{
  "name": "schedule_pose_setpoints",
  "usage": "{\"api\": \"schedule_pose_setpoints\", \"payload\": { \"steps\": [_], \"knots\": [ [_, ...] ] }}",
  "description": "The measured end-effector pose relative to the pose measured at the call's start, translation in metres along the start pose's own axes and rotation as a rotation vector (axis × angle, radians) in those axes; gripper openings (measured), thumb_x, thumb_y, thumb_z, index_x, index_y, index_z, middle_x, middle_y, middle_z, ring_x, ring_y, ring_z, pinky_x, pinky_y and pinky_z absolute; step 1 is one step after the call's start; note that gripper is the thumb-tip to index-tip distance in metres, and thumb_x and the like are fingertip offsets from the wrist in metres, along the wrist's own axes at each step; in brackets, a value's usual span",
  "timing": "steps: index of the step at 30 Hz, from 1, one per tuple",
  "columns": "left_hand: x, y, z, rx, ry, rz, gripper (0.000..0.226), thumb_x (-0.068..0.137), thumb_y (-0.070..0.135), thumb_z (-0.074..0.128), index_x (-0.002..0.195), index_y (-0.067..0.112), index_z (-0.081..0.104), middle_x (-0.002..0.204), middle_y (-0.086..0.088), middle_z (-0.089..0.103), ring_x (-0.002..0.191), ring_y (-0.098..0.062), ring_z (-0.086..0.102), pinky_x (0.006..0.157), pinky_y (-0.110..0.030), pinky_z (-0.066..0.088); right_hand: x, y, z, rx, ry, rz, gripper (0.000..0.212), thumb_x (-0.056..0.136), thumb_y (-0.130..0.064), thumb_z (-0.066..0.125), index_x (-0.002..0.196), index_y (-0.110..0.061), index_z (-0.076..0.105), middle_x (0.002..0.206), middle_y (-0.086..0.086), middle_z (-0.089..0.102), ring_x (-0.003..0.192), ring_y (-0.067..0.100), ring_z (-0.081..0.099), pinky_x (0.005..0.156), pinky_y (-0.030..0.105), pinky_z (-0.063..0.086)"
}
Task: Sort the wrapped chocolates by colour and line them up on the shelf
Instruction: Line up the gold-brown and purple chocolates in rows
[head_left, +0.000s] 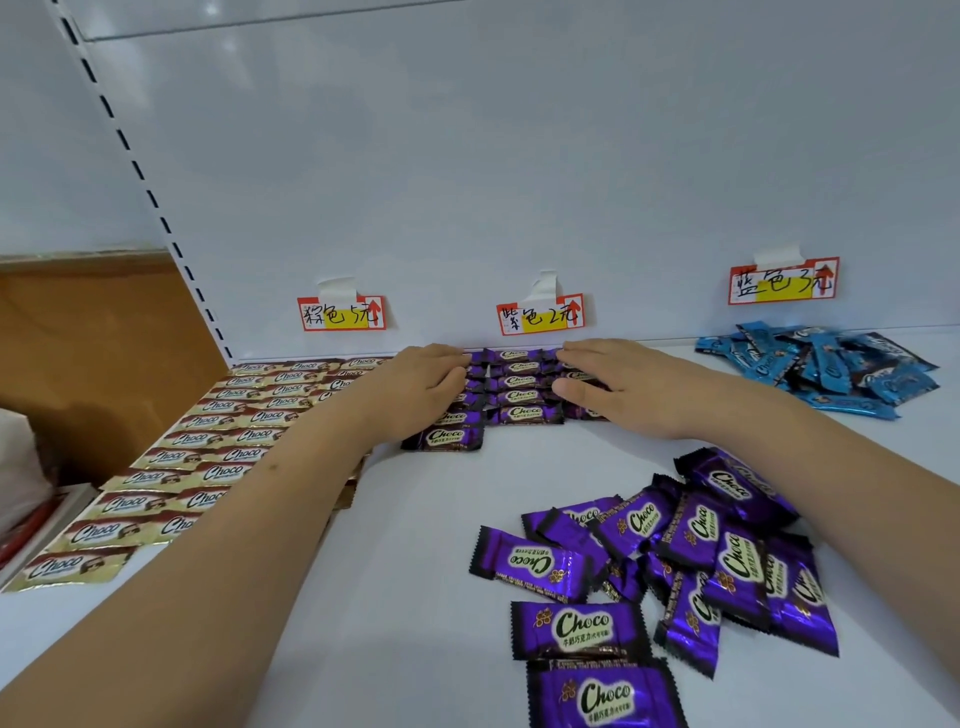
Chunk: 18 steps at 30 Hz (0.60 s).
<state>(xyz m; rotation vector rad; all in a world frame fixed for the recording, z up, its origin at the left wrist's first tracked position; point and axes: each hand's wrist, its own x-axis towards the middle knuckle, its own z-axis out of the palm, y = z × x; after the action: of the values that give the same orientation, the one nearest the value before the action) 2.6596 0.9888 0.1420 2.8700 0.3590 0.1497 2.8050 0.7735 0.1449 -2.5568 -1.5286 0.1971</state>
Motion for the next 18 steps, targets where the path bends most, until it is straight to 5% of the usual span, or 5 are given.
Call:
{"api": "schedule_pose_setpoints", "payload": {
  "steps": [5, 9, 14, 18],
  "knots": [
    [-0.0019, -0.0079, -0.0039, 0.047, 0.071, 0.032, 0.04, 0.105, 0.028, 0.031, 0.133, 0.024, 0.058, 0.137, 0.002, 0.051, 0.122, -0.014, 0.039, 0.102, -0.028, 0.028, -0.0004, -0.0001, -0.0004, 0.015, -0.017, -0.01, 0.086, 0.083, -0.072, 0.017, 0.156, -0.025, 0.021, 0.162, -0.009, 0.017, 0.148, 0.011, 0.016, 0.121, 0.031, 0.011],
    [-0.0032, -0.0054, -0.0054, 0.091, 0.054, 0.015, 0.041, 0.104, 0.028, 0.03, 0.136, 0.026, 0.056, 0.134, 0.002, 0.05, 0.119, -0.015, 0.036, 0.099, -0.031, 0.03, -0.0007, 0.0003, -0.0022, 0.037, -0.018, -0.014, 0.094, 0.077, -0.077, 0.014, 0.154, -0.025, 0.027, 0.161, -0.007, 0.022, 0.146, 0.011, 0.02, 0.122, 0.034, 0.015],
    [-0.0054, -0.0035, -0.0046, 0.065, 0.046, 0.015, 0.041, 0.105, 0.027, 0.03, 0.138, 0.025, 0.054, 0.136, 0.002, 0.049, 0.12, -0.016, 0.035, 0.099, -0.029, 0.028, -0.0025, -0.0046, 0.0003, 0.012, -0.053, -0.03, 0.072, 0.094, -0.063, 0.023, 0.155, -0.025, 0.024, 0.162, -0.007, 0.018, 0.148, 0.01, 0.015, 0.12, 0.028, 0.009],
    [-0.0078, -0.004, -0.0065, 0.03, 0.018, 0.007, 0.042, 0.105, 0.026, 0.031, 0.141, 0.024, 0.051, 0.138, 0.003, 0.045, 0.123, -0.014, 0.034, 0.098, -0.025, 0.025, -0.0009, -0.0085, 0.0027, -0.008, -0.07, -0.036, 0.082, 0.087, -0.07, 0.018, 0.156, -0.026, 0.021, 0.163, -0.008, 0.014, 0.149, 0.009, 0.011, 0.122, 0.031, 0.009]
  ]
}}
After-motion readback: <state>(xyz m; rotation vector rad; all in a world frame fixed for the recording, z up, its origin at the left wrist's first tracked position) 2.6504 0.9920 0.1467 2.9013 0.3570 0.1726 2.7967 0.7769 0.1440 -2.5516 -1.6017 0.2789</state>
